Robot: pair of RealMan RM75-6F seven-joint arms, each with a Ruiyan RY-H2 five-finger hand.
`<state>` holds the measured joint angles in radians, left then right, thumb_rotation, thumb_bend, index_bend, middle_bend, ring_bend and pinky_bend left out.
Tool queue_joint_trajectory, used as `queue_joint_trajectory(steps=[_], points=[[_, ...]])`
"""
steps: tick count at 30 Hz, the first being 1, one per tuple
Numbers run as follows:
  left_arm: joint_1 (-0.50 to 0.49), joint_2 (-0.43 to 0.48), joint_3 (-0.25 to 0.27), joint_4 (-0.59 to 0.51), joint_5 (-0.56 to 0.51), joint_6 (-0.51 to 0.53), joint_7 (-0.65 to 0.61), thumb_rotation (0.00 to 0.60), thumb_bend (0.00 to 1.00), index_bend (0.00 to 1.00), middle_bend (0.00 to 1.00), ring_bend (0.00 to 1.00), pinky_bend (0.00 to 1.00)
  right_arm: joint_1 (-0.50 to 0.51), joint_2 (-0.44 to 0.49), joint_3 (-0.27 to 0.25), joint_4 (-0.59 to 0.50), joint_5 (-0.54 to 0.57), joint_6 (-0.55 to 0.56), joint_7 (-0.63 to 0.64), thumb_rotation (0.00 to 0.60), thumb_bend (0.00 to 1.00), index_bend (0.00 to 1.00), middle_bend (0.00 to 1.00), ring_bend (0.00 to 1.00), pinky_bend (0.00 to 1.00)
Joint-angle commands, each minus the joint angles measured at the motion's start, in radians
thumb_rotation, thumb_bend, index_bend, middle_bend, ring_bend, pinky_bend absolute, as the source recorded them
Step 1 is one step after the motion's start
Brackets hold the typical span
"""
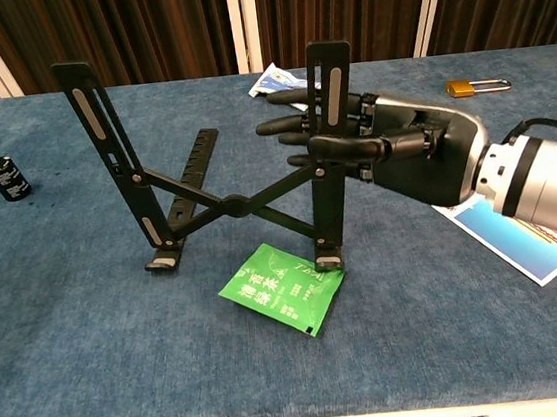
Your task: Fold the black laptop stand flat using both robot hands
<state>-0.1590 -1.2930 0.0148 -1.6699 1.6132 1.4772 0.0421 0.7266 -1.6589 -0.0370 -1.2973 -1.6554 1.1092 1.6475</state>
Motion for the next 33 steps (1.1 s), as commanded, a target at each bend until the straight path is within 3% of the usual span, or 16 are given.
queue_joint_trajectory(steps=[1, 8, 15, 24, 28, 33], points=[[-0.002, -0.001, -0.001, 0.0, 0.0, -0.004, -0.002, 0.6, 0.0, 0.14, 0.07, 0.05, 0.12, 0.003, -0.023, -0.025, 0.021, 0.012, -0.027, 0.126, 0.6, 0.23, 0.19, 0.25, 0.0, 0.0], [-0.012, -0.001, -0.003, 0.002, 0.0, -0.022, -0.008, 0.6, 0.0, 0.14, 0.07, 0.05, 0.12, -0.002, -0.033, -0.033, 0.036, 0.027, -0.047, 0.195, 0.6, 0.28, 0.19, 0.25, 0.0, 0.0], [-0.023, -0.007, -0.006, 0.007, -0.001, -0.038, -0.013, 0.6, 0.0, 0.14, 0.07, 0.05, 0.12, -0.006, -0.029, -0.035, 0.036, 0.006, -0.022, 0.121, 0.6, 0.28, 0.19, 0.25, 0.0, 0.0], [-0.037, -0.013, -0.011, 0.014, 0.001, -0.051, -0.027, 0.6, 0.0, 0.14, 0.07, 0.05, 0.12, -0.03, -0.006, -0.009, -0.023, 0.01, 0.021, -0.234, 0.6, 0.28, 0.2, 0.24, 0.0, 0.0], [-0.037, -0.013, -0.01, 0.014, 0.007, -0.048, -0.026, 0.6, 0.0, 0.14, 0.07, 0.05, 0.12, -0.035, -0.042, 0.041, -0.03, 0.062, 0.014, -0.409, 0.6, 0.28, 0.18, 0.21, 0.0, 0.0], [-0.035, -0.007, -0.008, 0.011, 0.013, -0.039, -0.026, 0.6, 0.0, 0.14, 0.07, 0.05, 0.12, -0.012, -0.106, 0.132, -0.012, 0.148, -0.026, -0.514, 0.6, 0.24, 0.08, 0.16, 0.0, 0.0]])
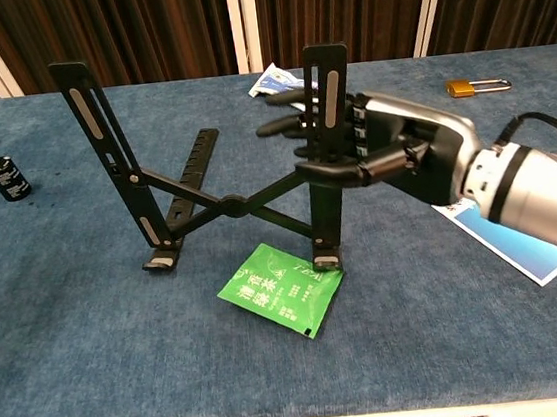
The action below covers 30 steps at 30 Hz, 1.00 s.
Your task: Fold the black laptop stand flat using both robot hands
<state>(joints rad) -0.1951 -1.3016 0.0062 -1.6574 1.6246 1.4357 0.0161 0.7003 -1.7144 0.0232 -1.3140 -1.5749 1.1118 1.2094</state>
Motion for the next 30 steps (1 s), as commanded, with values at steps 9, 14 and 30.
queue_joint_trajectory(steps=[9, 14, 30], points=[[0.01, 0.011, 0.009, 0.0, 0.012, 0.019, -0.004, 0.6, 0.0, 0.14, 0.07, 0.05, 0.12, 0.028, -0.141, 0.231, 0.075, 0.251, -0.068, -0.208, 0.6, 0.24, 0.0, 0.07, 0.0, 0.0], [0.009, 0.012, 0.009, 0.006, 0.014, 0.019, -0.011, 0.6, 0.0, 0.14, 0.07, 0.05, 0.12, -0.005, -0.132, 0.289, 0.083, 0.329, -0.058, -0.256, 0.6, 0.24, 0.0, 0.01, 0.0, 0.0], [-0.221, 0.036, -0.104, 0.043, -0.021, -0.245, -0.009, 0.6, 0.0, 0.14, 0.07, 0.05, 0.12, -0.176, 0.126, 0.156, -0.113, -0.017, 0.307, -0.596, 0.6, 0.23, 0.0, 0.12, 0.0, 0.0]])
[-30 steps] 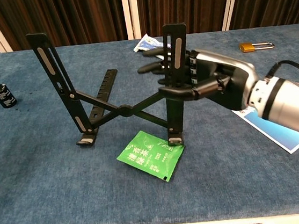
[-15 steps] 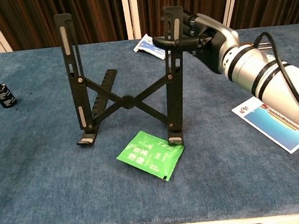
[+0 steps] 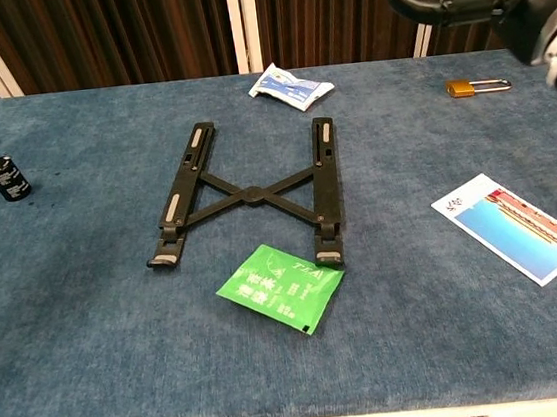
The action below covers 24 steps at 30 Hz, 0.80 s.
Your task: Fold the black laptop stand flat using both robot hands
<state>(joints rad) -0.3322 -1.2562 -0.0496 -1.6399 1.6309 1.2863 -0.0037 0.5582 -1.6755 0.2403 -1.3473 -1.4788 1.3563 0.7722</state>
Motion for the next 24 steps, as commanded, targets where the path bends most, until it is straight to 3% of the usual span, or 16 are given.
queue_joint_trajectory(steps=[1, 4, 9, 15, 24], points=[[-0.11, -0.019, -0.061, 0.038, -0.039, -0.127, 0.016, 0.6, 0.0, 0.14, 0.07, 0.05, 0.12, -0.034, 0.101, -0.07, -0.098, -0.131, 0.066, -0.199, 0.6, 0.23, 0.01, 0.16, 0.01, 0.01], [-0.196, -0.069, -0.106, 0.089, -0.091, -0.231, 0.029, 0.6, 0.0, 0.14, 0.07, 0.05, 0.12, -0.033, 0.143, -0.098, -0.155, -0.169, 0.048, -0.36, 0.6, 0.22, 0.12, 0.28, 0.08, 0.07], [-0.334, -0.195, -0.164, 0.232, -0.183, -0.386, 0.059, 0.6, 0.0, 0.12, 0.07, 0.05, 0.12, -0.015, 0.17, -0.131, -0.188, -0.182, -0.033, -0.611, 0.6, 0.2, 0.36, 0.49, 0.29, 0.34], [-0.474, -0.364, -0.2, 0.473, -0.24, -0.491, 0.113, 0.6, 0.0, 0.1, 0.06, 0.05, 0.12, 0.016, 0.136, -0.135, -0.168, -0.135, -0.137, -0.845, 0.6, 0.09, 0.55, 0.63, 0.48, 0.6], [-0.609, -0.572, -0.21, 0.85, -0.293, -0.583, 0.122, 0.6, 0.0, 0.09, 0.05, 0.05, 0.12, 0.048, 0.032, -0.136, -0.08, -0.091, -0.205, -1.01, 0.6, 0.01, 0.74, 0.8, 0.73, 0.9]])
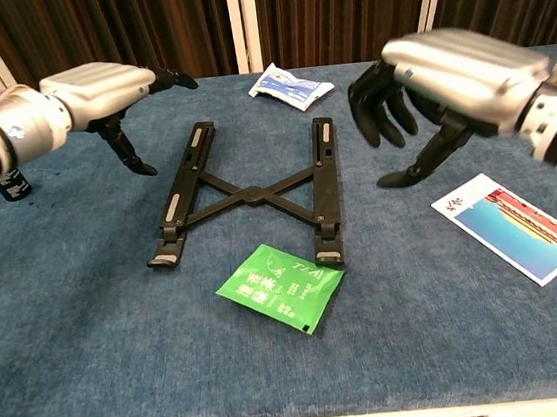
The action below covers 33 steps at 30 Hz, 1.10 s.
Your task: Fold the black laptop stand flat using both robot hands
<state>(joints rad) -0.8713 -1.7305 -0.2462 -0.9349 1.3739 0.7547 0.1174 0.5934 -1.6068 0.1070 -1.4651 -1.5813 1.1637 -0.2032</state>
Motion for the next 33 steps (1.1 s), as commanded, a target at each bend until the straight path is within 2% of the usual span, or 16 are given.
queue_joint_trajectory(steps=[1, 6, 12, 23, 33], points=[[-0.078, -0.111, -0.013, 0.176, -0.038, -0.056, -0.004, 0.6, 0.0, 0.09, 0.05, 0.05, 0.12, 0.015, -0.048, -0.001, 0.052, 0.012, -0.011, -0.042, 0.6, 0.01, 0.75, 0.82, 0.75, 0.92], [-0.114, -0.153, -0.013, 0.302, -0.057, -0.1, -0.045, 0.6, 0.0, 0.09, 0.05, 0.05, 0.12, 0.026, -0.105, 0.009, 0.131, 0.014, -0.001, -0.056, 0.6, 0.01, 0.81, 0.87, 0.8, 0.97], [-0.131, -0.18, -0.002, 0.379, -0.063, -0.128, -0.093, 0.6, 0.0, 0.09, 0.05, 0.05, 0.12, 0.047, -0.162, 0.015, 0.238, 0.024, -0.017, -0.075, 0.6, 0.01, 0.82, 0.88, 0.81, 0.99], [-0.144, -0.216, 0.005, 0.438, -0.073, -0.142, -0.177, 0.6, 0.0, 0.09, 0.05, 0.05, 0.12, 0.096, -0.256, 0.021, 0.425, 0.025, -0.044, -0.083, 0.6, 0.01, 0.82, 0.88, 0.81, 0.99], [-0.147, -0.226, 0.02, 0.448, -0.067, -0.139, -0.212, 0.6, 0.0, 0.09, 0.05, 0.05, 0.11, 0.13, -0.352, 0.012, 0.584, 0.008, -0.033, -0.035, 0.6, 0.01, 0.82, 0.88, 0.81, 0.99]])
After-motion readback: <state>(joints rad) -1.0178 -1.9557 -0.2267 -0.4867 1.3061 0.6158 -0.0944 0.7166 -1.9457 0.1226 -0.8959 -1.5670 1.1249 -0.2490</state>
